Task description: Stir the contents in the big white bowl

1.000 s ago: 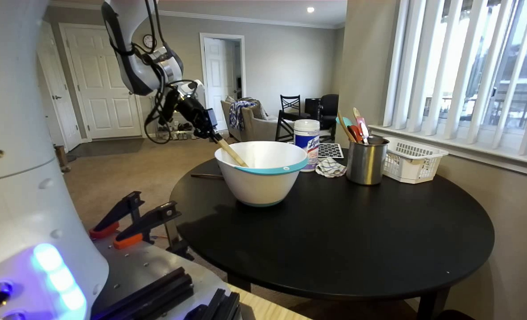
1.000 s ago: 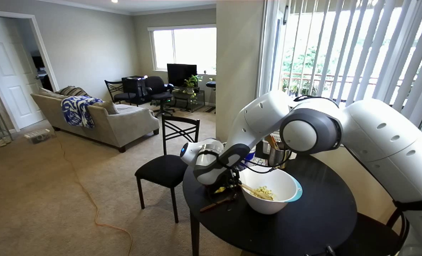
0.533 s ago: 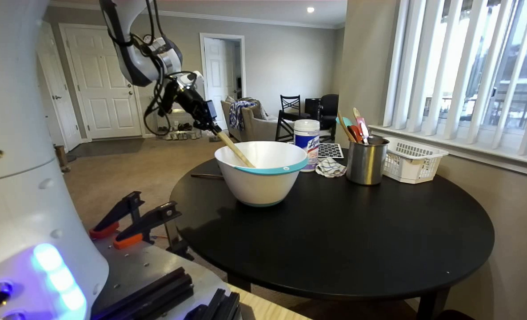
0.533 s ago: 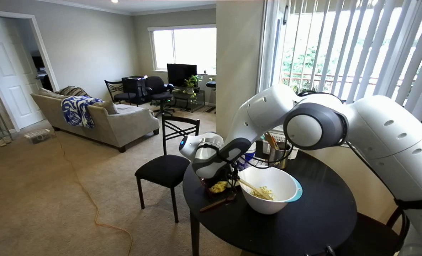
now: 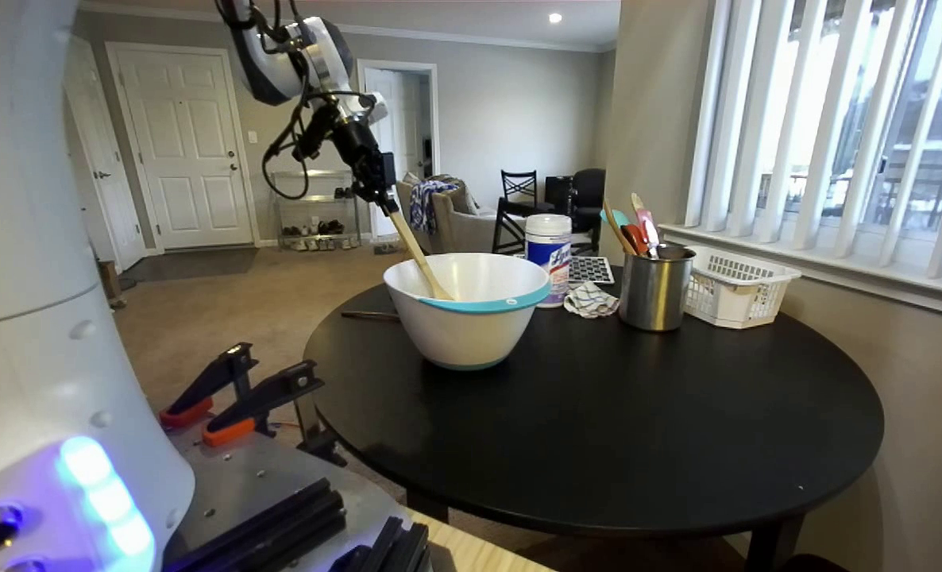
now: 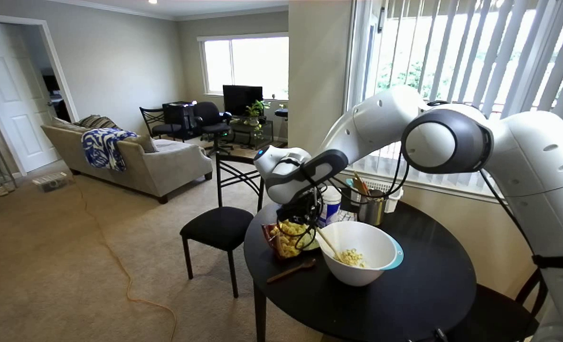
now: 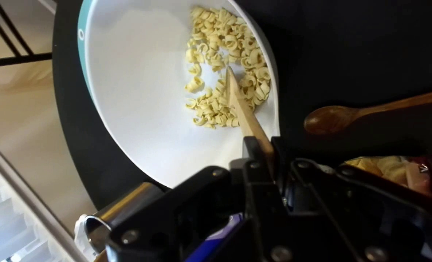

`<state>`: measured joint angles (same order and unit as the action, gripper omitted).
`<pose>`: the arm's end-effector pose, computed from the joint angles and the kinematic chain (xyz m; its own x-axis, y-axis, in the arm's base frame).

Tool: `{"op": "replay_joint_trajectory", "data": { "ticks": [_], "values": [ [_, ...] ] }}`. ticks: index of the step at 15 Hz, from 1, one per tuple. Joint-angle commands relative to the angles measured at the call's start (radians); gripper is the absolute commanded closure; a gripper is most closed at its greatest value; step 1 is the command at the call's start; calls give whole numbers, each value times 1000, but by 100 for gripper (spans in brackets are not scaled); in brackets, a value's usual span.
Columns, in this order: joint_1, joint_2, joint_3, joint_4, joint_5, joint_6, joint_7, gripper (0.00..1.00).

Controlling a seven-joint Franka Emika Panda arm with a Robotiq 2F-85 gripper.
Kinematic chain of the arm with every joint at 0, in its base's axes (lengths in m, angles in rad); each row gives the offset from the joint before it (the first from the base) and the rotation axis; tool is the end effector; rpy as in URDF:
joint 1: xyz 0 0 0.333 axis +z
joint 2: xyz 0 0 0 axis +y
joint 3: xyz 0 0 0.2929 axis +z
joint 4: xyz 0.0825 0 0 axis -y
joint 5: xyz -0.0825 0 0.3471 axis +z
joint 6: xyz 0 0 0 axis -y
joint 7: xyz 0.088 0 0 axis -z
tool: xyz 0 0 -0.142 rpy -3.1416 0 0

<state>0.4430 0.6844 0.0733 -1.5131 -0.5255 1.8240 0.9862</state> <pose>0.5676 0.2500 0.2176 0.9715 -0.2182 0.0930 -0.2341 -0.8195 0.5230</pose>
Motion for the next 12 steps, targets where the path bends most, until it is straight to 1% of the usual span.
{"op": "replay_joint_trajectory", "data": {
  "ticks": [1, 4, 7, 9, 12],
  "values": [
    [-84, -109, 16, -118, 130, 87, -78, 95],
    [-116, -152, 5, -149, 192, 104, -111, 95],
    [-136, -187, 2, -180, 227, 116, -128, 95],
    [-147, -210, 3, -206, 247, 141, -135, 95],
    [-152, -252, 3, -267, 252, 218, -148, 95]
  ]
}}
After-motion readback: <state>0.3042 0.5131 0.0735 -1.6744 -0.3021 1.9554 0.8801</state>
